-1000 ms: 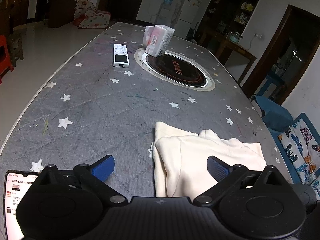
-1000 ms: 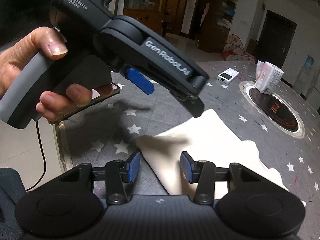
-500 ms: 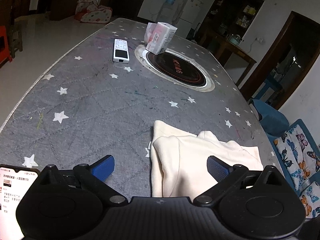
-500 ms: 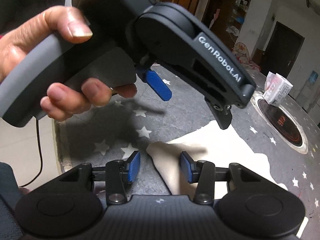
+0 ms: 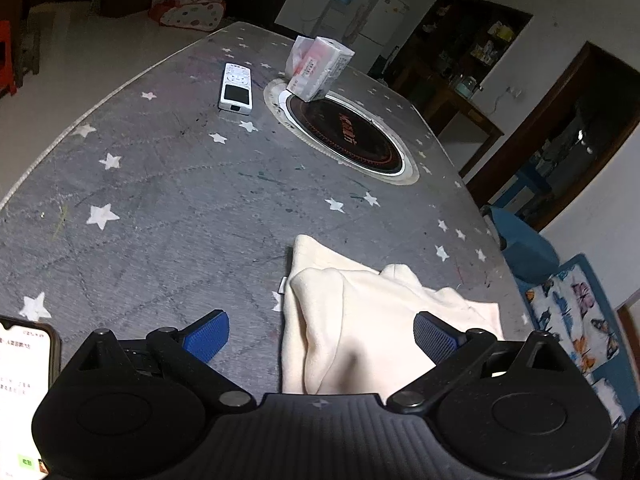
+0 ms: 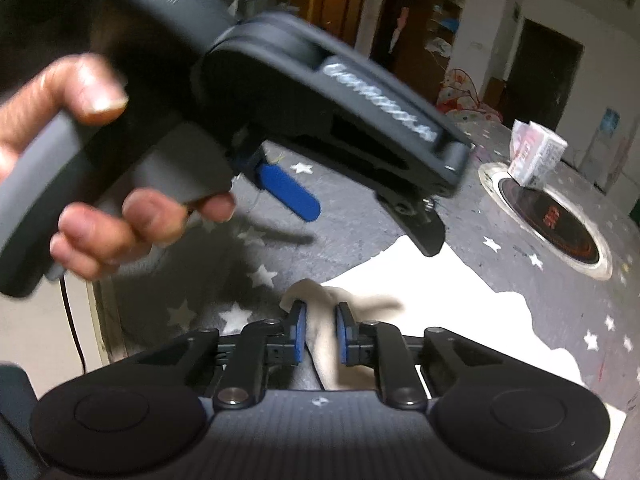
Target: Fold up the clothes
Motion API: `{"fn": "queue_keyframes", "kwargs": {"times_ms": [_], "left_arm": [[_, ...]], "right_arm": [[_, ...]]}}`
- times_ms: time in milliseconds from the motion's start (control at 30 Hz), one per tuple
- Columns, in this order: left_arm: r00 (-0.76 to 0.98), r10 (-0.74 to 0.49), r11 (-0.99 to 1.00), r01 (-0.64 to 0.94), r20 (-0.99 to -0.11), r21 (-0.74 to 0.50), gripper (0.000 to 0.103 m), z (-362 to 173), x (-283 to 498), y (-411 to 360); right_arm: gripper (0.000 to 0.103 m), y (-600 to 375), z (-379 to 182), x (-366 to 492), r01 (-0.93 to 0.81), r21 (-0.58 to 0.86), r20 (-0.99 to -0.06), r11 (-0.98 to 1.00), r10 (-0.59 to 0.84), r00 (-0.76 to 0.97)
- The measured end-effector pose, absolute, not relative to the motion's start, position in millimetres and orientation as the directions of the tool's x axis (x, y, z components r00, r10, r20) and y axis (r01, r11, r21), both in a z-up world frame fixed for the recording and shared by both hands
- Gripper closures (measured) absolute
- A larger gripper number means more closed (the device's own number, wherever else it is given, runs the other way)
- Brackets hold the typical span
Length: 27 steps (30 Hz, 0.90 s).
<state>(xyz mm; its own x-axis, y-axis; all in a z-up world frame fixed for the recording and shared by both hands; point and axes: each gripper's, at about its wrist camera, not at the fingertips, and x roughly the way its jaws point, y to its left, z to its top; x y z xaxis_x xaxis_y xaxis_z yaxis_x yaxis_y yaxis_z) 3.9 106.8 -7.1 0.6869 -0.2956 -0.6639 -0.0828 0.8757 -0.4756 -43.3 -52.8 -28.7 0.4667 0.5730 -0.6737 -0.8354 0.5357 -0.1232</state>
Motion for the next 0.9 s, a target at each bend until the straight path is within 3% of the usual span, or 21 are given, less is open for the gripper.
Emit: {"fn": "queue_keyframes", "kwargs": {"times_ms": [567,667,900], "left_arm": [[0.636,-0.442,0.738,-0.143,-0.632,-0.66,0.014,-26.7,23.7,100.5],[0.619,-0.469,0.719,-0.146,-0.629,-0.68,0.02,-33.7,29.6,97.1],[0.599,-0.505,0.705,-0.13,-0.621,-0.698,0.049,-43.5,36.5,92.1]], "right_arm": [[0.091,-97.6,2.3,-18.7,-0.775,0.14,-0.585,0.616,0.683,0.437],[0.092,-103.0,3.6,-18.6,-0.772,0.157,-0.572,0.616,0.694,0.437],[0.092,-106.9,3.6,-18.0,-0.784,0.166,-0.564,0.598,0.71,0.422]]}}
